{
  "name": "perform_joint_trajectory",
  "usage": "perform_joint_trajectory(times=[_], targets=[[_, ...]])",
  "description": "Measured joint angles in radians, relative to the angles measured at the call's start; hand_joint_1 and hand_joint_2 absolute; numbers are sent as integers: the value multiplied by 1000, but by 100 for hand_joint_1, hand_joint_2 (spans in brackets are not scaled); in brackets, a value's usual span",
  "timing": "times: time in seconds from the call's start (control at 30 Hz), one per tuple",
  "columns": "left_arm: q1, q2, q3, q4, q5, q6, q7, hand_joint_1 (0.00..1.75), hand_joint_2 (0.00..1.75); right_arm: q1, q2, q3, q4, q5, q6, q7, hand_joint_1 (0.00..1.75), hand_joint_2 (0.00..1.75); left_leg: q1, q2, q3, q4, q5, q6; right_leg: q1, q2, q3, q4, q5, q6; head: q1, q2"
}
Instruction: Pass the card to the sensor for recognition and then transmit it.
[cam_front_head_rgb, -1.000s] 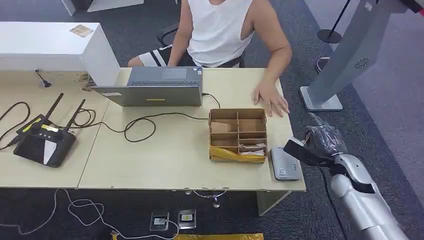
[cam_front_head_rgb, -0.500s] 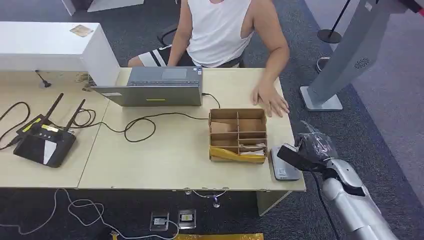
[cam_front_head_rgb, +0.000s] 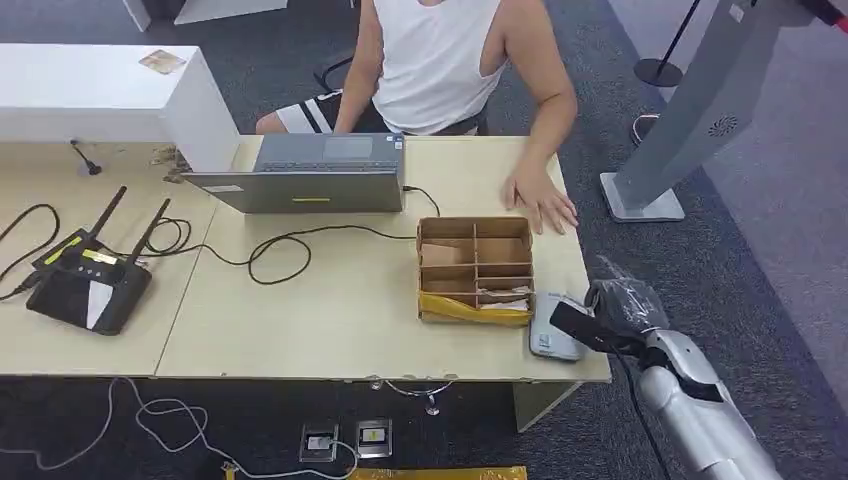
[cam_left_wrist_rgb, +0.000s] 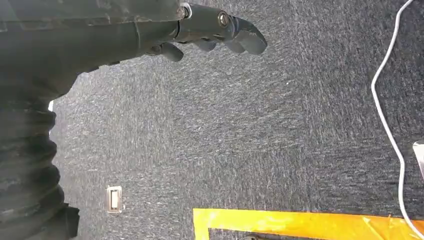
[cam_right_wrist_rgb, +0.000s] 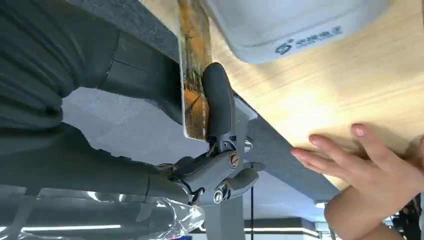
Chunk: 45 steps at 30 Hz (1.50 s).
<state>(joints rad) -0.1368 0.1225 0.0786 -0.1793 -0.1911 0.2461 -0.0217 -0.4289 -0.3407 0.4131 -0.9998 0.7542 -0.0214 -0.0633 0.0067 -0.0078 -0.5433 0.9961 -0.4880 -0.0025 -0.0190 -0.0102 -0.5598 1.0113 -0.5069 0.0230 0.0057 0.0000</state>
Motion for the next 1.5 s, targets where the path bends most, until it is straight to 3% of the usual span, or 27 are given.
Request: perform_joint_trajectory(times=[0.43, 0.8, 1.07, 1.23, 1.5], targets=[[0, 0, -1, 0, -2, 3, 0, 0, 175, -37, -10, 10, 11, 26, -25, 10, 175, 175, 0, 0, 0, 0, 0, 0, 0, 0, 0, 0, 0, 0, 0, 0], [0, 0, -1, 0, 17, 20, -8, 0, 175, -273, -58, -3, 28, 51, -67, -33, 175, 175, 0, 3, 0, 0, 0, 0, 0, 2, 0, 0, 1, -1, 0, 0], [0, 0, -1, 0, 10, 19, -13, 0, 175, -427, -70, -10, 26, 60, -39, -53, 175, 175, 0, 3, 0, 0, 0, 0, 0, 2, 0, 0, 1, -1, 0, 0], [-10, 0, -5, 0, -8, 5, -12, 0, 175, -529, -55, -2, 74, 91, -39, -98, 175, 175, 0, 2, 0, 0, 0, 0, 0, 2, 0, 0, 1, -1, 0, 0], [-28, -3, -18, 0, -11, 3, 0, 0, 175, -650, 20, 13, 265, 135, -77, -139, 175, 175, 0, 2, 0, 0, 0, 0, 0, 2, 0, 1, 1, -1, 0, 0]])
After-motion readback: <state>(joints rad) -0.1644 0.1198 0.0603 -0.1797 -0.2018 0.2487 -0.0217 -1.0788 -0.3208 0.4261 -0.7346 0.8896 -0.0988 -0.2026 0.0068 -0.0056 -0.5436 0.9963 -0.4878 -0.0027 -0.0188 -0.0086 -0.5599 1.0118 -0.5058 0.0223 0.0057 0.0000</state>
